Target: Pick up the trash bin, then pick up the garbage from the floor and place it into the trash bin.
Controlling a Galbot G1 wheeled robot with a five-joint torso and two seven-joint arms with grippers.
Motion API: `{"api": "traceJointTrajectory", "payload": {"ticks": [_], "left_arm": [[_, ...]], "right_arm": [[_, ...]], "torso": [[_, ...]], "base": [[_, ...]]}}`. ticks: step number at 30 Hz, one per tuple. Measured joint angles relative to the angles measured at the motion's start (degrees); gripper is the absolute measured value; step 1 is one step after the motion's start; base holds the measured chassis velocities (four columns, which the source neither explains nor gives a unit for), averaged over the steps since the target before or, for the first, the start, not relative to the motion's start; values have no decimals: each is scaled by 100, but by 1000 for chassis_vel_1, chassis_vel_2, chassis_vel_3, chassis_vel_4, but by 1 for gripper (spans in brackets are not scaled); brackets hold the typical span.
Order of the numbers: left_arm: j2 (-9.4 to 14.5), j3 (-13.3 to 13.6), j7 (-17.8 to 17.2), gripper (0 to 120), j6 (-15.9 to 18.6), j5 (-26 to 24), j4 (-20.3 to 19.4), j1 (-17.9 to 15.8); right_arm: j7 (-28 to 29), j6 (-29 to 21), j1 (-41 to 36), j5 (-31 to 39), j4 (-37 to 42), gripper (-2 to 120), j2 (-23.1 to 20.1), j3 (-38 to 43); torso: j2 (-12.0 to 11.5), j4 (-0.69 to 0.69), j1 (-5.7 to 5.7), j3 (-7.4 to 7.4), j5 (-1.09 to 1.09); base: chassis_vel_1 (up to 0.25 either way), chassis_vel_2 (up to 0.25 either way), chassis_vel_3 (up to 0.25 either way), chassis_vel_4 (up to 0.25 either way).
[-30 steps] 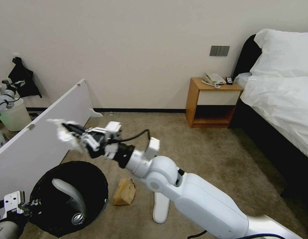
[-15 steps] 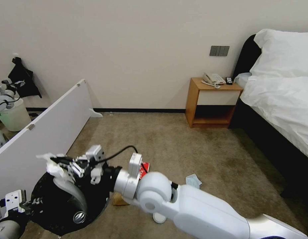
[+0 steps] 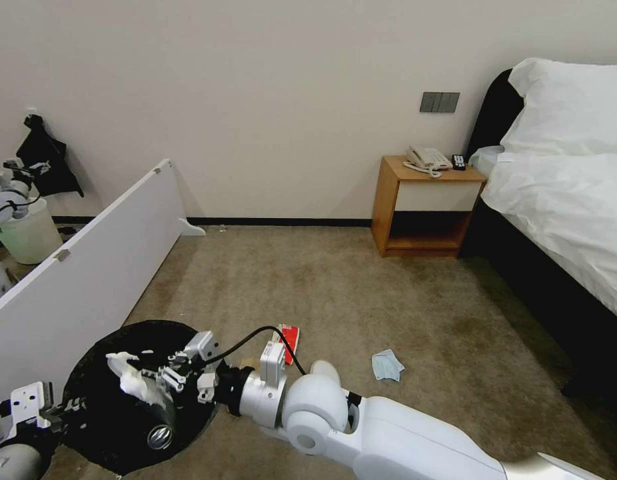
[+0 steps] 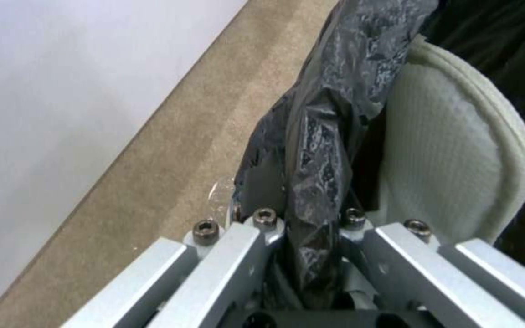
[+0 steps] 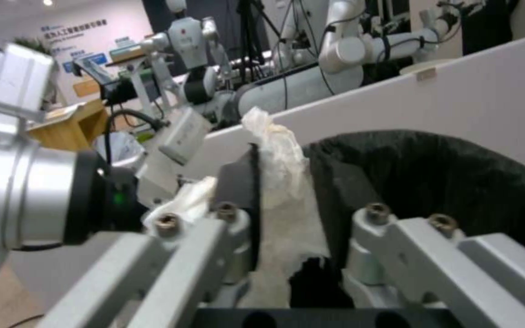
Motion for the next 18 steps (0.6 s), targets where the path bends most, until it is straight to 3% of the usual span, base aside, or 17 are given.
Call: {"api": "traceJointTrajectory", "payload": {"ticks": [7,10,11,14,18], "left_arm": [[-2,-4,-1,3,0,-2,-4,22],[4,14,-2,3,0,-6,-5,22],[4,14,-2,3,0,-6,-5,22],[24,5,-2,3,0,-16,20,27],[36,-4,-18,3,0,-38,34,35]], "right_arm": [[2,4,-17,-55,-52,49,48,20],[3,16,3,-73,-74,68,90,20],[3,16,3,-73,-74,68,90,20],[3,36,13,-77,-71,83,97,21],[3,43,28,-63,-41,89,104,49]], "torso": [[0,0,0,0,0],[0,1,0,0,0],[0,1,0,0,0],[0,0,0,0,0],[0,1,0,0,0]], "base": [[0,0,0,0],[0,0,0,0],[0,0,0,0],[0,0,0,0],[0,0,0,0]]}}
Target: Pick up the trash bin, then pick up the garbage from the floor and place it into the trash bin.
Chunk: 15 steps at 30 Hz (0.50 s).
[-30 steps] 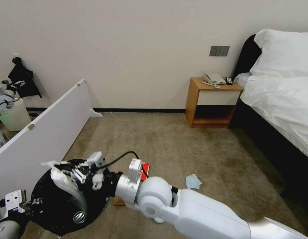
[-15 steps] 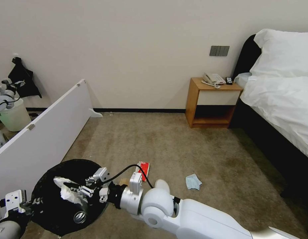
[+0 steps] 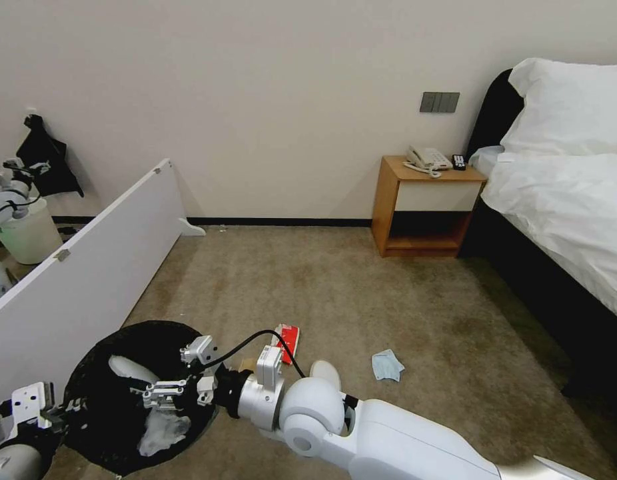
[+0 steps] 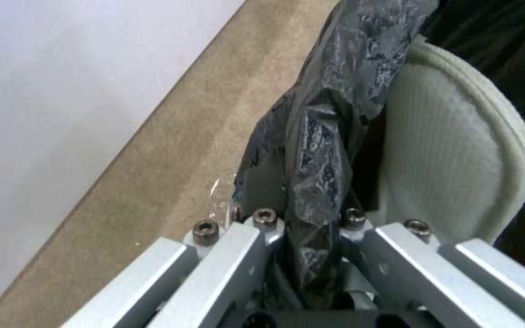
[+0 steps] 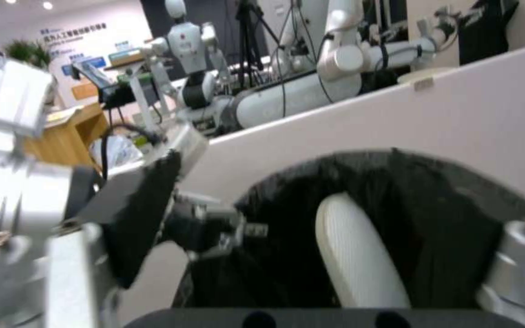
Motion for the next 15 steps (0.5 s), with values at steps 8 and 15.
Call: {"api": "traceJointTrajectory", "payload": {"ticks": [8,15], "left_arm": [[81,21,11,3,0,48,-22,-48],[107,55,73,3,-13,228,44,-51]], "right_arm": [[10,92,30,73,192,100,-100,197],[4,113,-93,118,228,100,-106,1048]], "torso": [[0,-1,0,0,0],[0,0,0,0,0]], "base": [[0,0,0,0],[0,0,0,0]]}}
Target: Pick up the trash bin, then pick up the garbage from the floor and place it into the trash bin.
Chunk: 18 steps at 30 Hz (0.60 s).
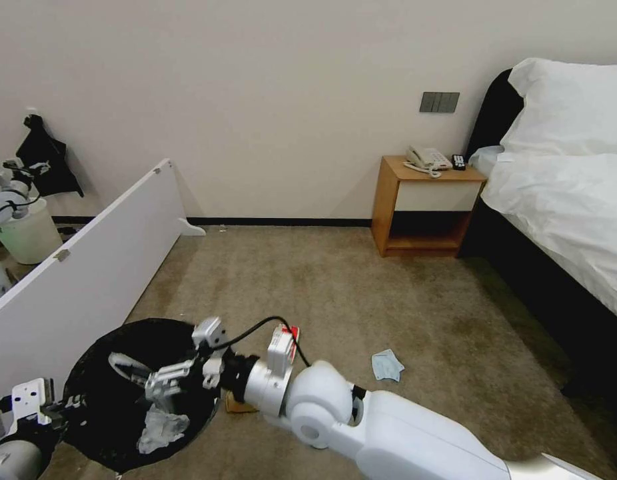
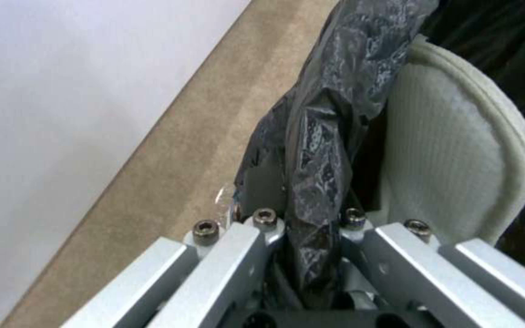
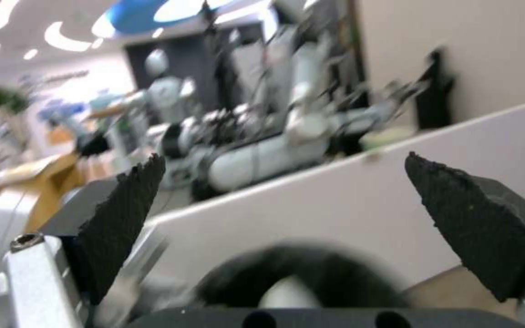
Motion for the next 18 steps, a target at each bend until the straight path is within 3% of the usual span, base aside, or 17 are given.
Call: {"api": "traceJointTrajectory", "payload": {"ticks": [6,11,13,18], "left_arm": [[10,6,-21,3,-76,46,42,13],[12,-17,-44,3,-80,21,42,28],[8,-21,-43,3,-79,19,42,9],[-8,37,-44,3,-61,50,42,-43]], "right_arm": [[268,-68,-375,13,-125,100,-213,1068],[547,-204,-851,-88,-91,100,-698,1910],[653,-274,-1281,-210,-15,100,-1029,2430],[678,-347,-2173,-535,171,100,-1365,3129]], "torso": [[0,0,0,0,1],[0,-1,0,0,2],[0,-1,0,0,2],[0,-3,0,0,3]], "base": [[0,0,0,0],[0,0,0,0],[0,0,0,0],[0,0,0,0]]}}
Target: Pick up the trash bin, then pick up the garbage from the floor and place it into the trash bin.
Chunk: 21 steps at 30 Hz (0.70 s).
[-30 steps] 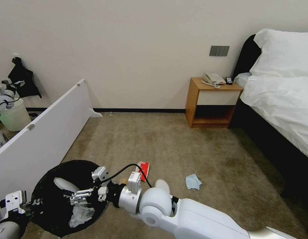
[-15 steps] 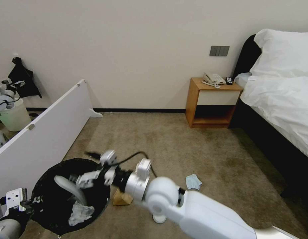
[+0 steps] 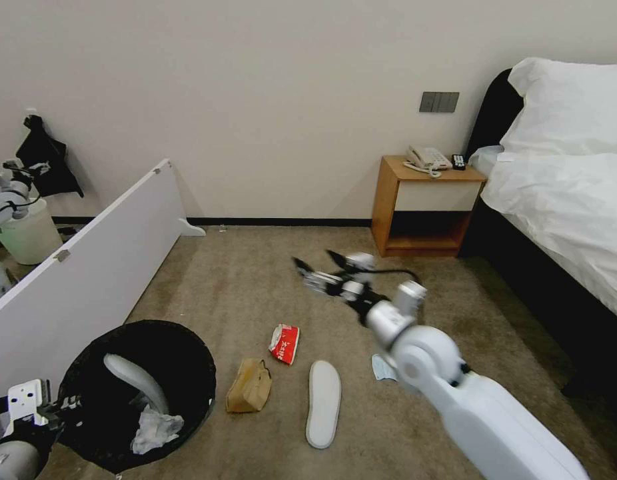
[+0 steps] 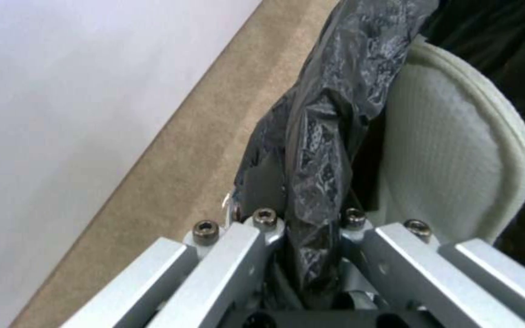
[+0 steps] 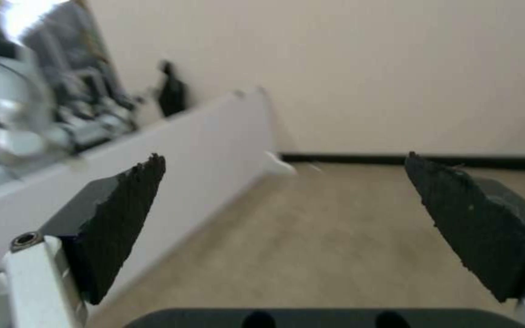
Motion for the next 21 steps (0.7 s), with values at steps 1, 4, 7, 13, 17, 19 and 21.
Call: {"api": "traceJointTrajectory", "payload": {"ticks": [1,4,7,13,17,19,21], "left_arm": [[-2,10,6,3,4,1,0,-6],[-4,31,2,3,20,12,1,-31],[3,33,8,3,24,9,15,-37],[-19,27,17,3,25,2,17,-25],[-24,27,20,3,25,1,5,-6],[-25,27,22,3,25,1,-3,-2],[-25,32,22,3,28,1,-20,1]], "right_arm": [[0,-3,-133,-53,39,100,-30,105],[6,-35,-654,-264,201,100,-90,555],[11,-49,-1132,-566,363,100,-121,975],[-29,-44,-1947,-1007,642,100,-13,1604],[-91,-18,-2328,-1200,771,100,88,1897],[-117,0,-2462,-1267,819,100,124,1983],[-149,26,-2618,-1388,857,100,175,2075]], "torso": [[0,1,0,0,-1],[0,0,0,0,0],[0,3,0,0,-2],[0,3,0,0,-2],[0,2,0,-1,-3],[0,4,0,0,-3],[0,3,0,-1,-3]], "base": [[0,0,0,0],[0,0,0,0],[0,0,0,0],[31,28,29,31],[56,51,39,51],[50,49,35,56],[58,46,63,59]]}}
